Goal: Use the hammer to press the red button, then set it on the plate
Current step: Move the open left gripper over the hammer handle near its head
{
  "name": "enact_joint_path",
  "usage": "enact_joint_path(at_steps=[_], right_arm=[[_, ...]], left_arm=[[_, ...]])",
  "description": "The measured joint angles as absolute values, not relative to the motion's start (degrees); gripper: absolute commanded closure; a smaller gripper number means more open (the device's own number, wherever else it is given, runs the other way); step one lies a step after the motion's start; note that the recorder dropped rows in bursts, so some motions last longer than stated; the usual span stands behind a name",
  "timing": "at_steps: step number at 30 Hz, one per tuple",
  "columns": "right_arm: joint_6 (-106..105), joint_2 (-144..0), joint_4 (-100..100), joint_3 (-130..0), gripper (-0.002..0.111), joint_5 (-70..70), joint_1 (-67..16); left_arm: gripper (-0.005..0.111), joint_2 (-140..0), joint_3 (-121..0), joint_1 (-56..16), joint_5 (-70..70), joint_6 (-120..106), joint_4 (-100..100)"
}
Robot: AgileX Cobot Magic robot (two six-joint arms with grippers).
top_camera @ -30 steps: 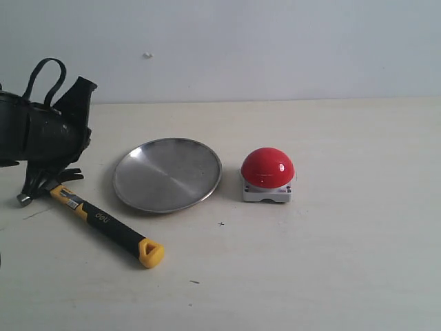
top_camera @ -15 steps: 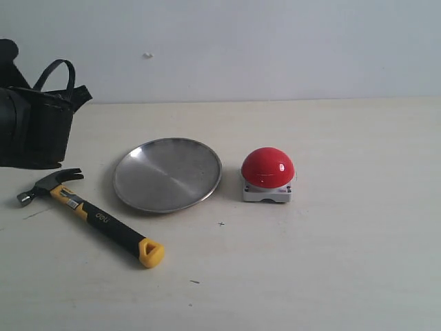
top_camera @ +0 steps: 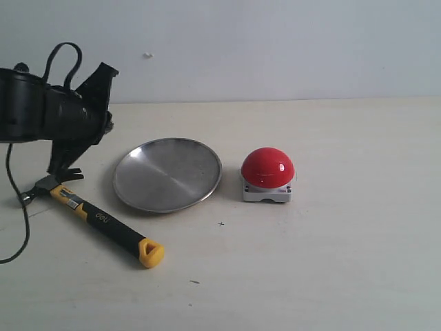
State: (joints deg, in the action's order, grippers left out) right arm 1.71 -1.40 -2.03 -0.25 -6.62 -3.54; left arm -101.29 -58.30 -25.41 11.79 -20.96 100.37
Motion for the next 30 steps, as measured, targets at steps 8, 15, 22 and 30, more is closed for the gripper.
enact_joint_path(at_steps=[8,15,22,30], right_arm=[[1.71,-1.40,-2.03,-0.25,0.108,-6.62,-3.54],[1.71,-1.40,-2.03,-0.25,0.108,-6.62,-3.54],[1.71,-1.40,-2.03,-0.25,0.108,-6.62,-3.54],[1.71,-1.40,-2.03,-0.25,0.108,-6.62,-3.54]], left_arm=[[0.107,-101.29,-58.43,-17.38,-21.30,10.90,91.46],[0.107,-100.86,-58.43,-18.92,-26.22,57.70,49.16],[0.107,-100.11,-64.42,-27.12,-41.11,104.22,-2.45],[0.107,-101.18,-74.84,-35.16,-62.41,119.18,-28.18]])
